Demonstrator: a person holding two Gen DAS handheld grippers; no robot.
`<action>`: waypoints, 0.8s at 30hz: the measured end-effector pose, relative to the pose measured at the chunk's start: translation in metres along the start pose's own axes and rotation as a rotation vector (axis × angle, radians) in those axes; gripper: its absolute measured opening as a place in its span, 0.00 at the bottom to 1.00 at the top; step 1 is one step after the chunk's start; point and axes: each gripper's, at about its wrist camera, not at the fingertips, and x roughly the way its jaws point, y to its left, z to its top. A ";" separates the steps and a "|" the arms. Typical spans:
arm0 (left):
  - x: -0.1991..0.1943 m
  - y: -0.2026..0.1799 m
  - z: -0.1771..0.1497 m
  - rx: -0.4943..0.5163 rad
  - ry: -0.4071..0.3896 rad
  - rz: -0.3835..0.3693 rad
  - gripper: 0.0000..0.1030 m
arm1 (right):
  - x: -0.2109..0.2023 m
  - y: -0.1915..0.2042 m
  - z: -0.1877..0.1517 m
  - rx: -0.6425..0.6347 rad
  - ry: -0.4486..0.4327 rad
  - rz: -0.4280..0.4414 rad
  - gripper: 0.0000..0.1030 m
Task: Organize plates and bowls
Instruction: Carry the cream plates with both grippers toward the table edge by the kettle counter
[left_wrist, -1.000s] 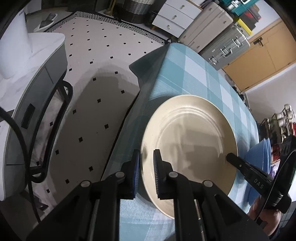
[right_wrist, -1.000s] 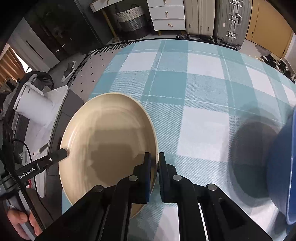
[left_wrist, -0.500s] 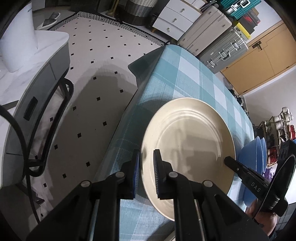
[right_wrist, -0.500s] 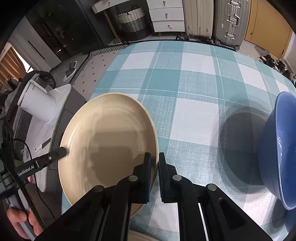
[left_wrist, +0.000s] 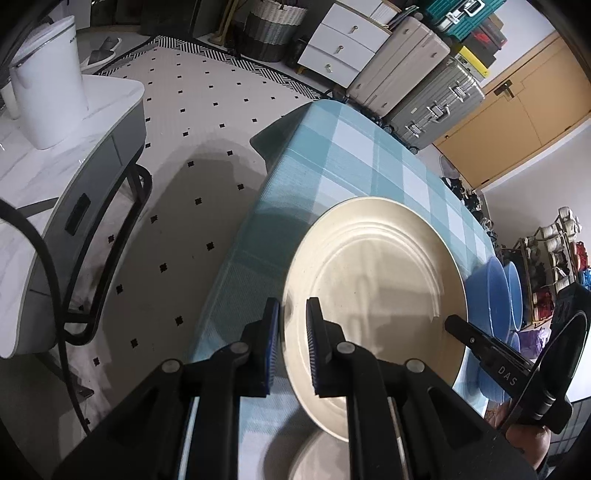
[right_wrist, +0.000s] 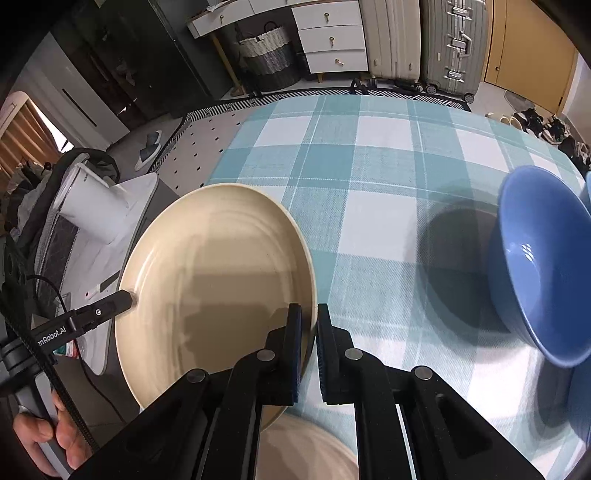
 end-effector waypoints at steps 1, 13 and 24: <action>-0.004 -0.003 -0.005 0.006 -0.001 0.001 0.11 | -0.005 -0.001 -0.003 0.001 -0.003 -0.001 0.07; -0.027 -0.019 -0.066 0.026 0.002 -0.017 0.11 | -0.050 -0.018 -0.072 0.019 -0.008 -0.004 0.07; -0.024 -0.017 -0.114 0.032 0.030 0.005 0.11 | -0.055 -0.034 -0.137 0.029 0.006 0.017 0.07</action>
